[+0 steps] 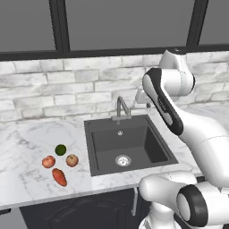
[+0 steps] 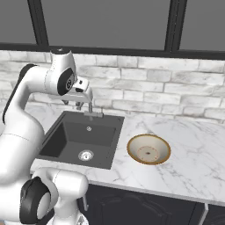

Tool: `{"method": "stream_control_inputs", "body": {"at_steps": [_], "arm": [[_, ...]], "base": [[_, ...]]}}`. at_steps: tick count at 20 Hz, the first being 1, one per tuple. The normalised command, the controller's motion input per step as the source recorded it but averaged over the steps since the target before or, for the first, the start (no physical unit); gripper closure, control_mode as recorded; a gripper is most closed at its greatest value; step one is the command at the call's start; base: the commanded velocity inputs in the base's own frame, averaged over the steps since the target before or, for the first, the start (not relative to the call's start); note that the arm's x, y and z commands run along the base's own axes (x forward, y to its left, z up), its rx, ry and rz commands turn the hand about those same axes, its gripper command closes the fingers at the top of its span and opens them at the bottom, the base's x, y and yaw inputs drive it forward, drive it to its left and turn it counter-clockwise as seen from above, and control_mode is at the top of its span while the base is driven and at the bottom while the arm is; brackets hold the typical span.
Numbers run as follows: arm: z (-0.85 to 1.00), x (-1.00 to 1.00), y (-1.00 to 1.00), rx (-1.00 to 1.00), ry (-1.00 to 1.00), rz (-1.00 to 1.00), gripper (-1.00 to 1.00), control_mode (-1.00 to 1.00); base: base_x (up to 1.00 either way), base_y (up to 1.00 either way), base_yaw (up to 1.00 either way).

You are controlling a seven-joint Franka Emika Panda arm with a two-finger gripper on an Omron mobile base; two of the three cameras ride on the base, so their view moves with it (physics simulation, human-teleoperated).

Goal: There is a mixed pile of frozen fruits and vegetables on the counter. Locate all the frozen vegetables and place the items in a bowl on the counter. Take all the frozen fruits and defrost them in a running sink.

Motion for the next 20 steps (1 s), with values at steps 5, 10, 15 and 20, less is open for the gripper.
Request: {"method": "stream_control_inputs", "body": {"at_steps": [5,10,15,20], "arm": [[-0.01,-0.17,0.00,0.00,0.02,0.00,-1.00,-1.00],[-0.02,-0.29,0.10,0.00,0.03,0.00,-1.00,-1.00],[-0.03,-0.28,0.30,0.00,0.02,0.00,-1.00,-1.00],[-0.05,-0.37,0.33,0.01,0.00,0.00,-1.00,-1.00]], "base": [[0.00,0.00,0.00],[0.00,0.00,0.00],[0.00,0.00,0.00],[0.00,0.00,0.00]]}}
